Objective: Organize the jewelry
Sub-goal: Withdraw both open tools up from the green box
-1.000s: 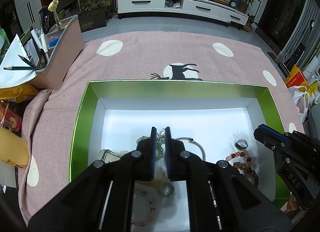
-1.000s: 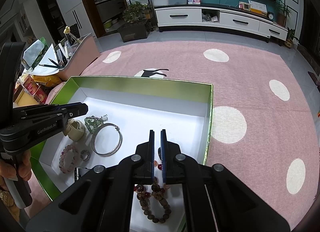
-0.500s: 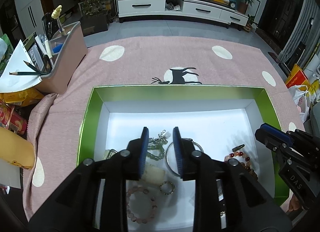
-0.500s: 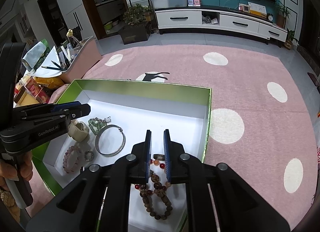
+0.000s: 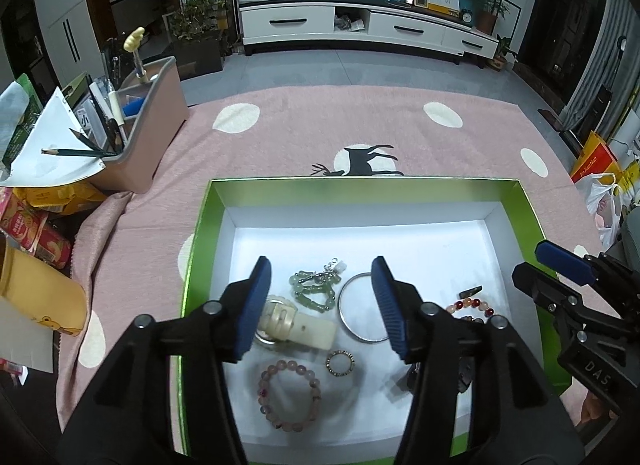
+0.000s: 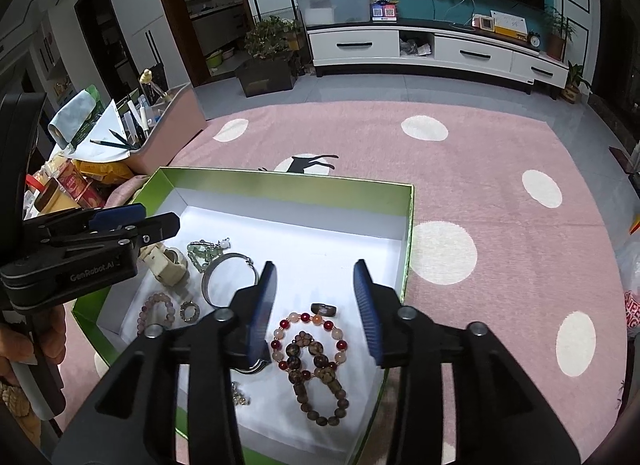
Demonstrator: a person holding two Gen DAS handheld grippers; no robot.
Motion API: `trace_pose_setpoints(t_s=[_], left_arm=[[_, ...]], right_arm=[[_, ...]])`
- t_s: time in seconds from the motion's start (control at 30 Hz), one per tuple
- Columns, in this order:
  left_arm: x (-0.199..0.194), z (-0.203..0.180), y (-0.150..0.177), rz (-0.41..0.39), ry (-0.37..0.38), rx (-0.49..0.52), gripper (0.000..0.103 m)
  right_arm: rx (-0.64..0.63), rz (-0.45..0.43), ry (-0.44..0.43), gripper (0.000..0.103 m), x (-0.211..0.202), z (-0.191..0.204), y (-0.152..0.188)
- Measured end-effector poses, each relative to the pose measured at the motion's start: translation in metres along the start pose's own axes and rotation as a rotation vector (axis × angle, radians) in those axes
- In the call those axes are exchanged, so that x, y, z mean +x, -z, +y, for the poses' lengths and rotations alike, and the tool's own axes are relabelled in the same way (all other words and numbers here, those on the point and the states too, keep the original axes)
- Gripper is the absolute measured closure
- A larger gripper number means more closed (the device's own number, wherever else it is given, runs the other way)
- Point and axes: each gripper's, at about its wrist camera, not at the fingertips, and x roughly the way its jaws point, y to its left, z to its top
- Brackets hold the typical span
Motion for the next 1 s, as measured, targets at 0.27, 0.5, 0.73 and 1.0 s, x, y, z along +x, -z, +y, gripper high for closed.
trace_pose_setpoints(t_s=[0.27,0.5,0.73,1.0], left_arm=[[-0.021,0.002,0.003,-0.033,-0.038,0.009,0.022],[-0.047,0.003,0.007,-0.077,-0.067,0.031,0.012],[-0.076,0.005,0.008,-0.117,-0.096,0.034,0.004],[-0.122,0.005,0.003,-0.166,-0.131,0.047,0.002]], right_arm=[[0.022,-0.007,0.038,0.028,-0.014,0.0,0.002],[0.009,-0.02,0.067,0.012,-0.032,0.007,0.003],[-0.004,-0.059,0.099,0.001,-0.058,0.016,-0.002],[-0.039,-0.104,0.157,0.001,-0.096,0.034,-0.014]])
